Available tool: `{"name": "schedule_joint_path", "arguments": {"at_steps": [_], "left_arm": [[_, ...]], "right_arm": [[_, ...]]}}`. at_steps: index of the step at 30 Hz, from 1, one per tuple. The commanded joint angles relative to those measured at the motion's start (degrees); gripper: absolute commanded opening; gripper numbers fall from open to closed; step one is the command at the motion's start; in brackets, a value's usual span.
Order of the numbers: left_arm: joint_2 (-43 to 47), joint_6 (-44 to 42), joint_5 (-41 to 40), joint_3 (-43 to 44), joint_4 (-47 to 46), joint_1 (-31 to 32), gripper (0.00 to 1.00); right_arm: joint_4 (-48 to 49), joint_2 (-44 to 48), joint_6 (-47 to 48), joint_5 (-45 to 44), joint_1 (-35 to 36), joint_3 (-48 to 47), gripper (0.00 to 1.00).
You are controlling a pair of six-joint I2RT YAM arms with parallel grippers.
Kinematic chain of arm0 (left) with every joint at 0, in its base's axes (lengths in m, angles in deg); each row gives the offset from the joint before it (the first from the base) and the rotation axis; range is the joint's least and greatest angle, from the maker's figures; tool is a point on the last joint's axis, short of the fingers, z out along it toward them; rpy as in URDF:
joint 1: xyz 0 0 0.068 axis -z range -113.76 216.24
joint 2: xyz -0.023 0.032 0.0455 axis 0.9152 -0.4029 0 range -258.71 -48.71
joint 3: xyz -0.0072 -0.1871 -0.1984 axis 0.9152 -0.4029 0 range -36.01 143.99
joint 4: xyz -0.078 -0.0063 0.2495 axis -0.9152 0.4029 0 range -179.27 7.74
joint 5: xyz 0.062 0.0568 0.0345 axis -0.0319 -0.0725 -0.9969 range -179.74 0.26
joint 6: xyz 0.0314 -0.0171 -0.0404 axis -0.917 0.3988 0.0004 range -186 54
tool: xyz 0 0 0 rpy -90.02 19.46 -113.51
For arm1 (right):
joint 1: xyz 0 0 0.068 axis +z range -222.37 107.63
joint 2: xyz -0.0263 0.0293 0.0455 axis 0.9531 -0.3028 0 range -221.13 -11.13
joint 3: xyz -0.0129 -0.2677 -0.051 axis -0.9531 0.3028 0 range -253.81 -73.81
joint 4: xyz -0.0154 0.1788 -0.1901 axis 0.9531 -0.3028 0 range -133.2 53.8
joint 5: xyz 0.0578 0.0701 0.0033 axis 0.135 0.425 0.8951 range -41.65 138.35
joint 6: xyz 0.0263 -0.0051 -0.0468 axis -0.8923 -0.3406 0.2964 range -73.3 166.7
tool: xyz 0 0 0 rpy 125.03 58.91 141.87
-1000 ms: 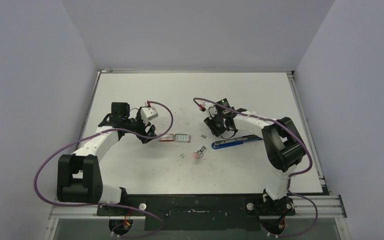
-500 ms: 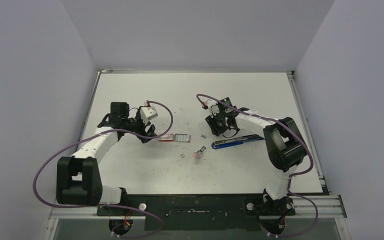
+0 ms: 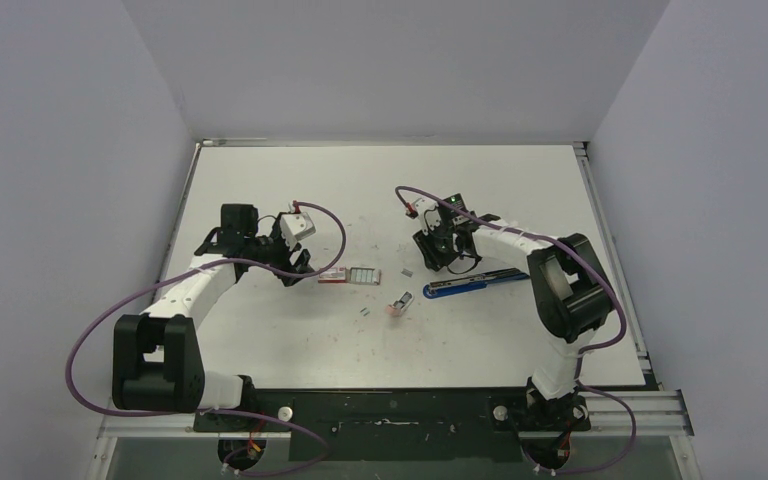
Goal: Load the staples into the stapler
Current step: Pick up the staple from the center of the board.
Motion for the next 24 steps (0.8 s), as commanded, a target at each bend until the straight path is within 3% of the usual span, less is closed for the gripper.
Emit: {"name": "schedule_joint_path", "arguments": {"at_steps": [1,24], "left_arm": [[1.34,0.11,1.00,0.39,-2.09,-0.32,0.70],[1.25,-0.02,1.19,0.42,-2.19,-0.32,0.70]], "right_arm": [[1.43,-0.76,0.38,1.79,-0.26,-0.44,0.29],[0.94,0.97,5.43,0.98,-2.16,-0.96,0.15]]}}
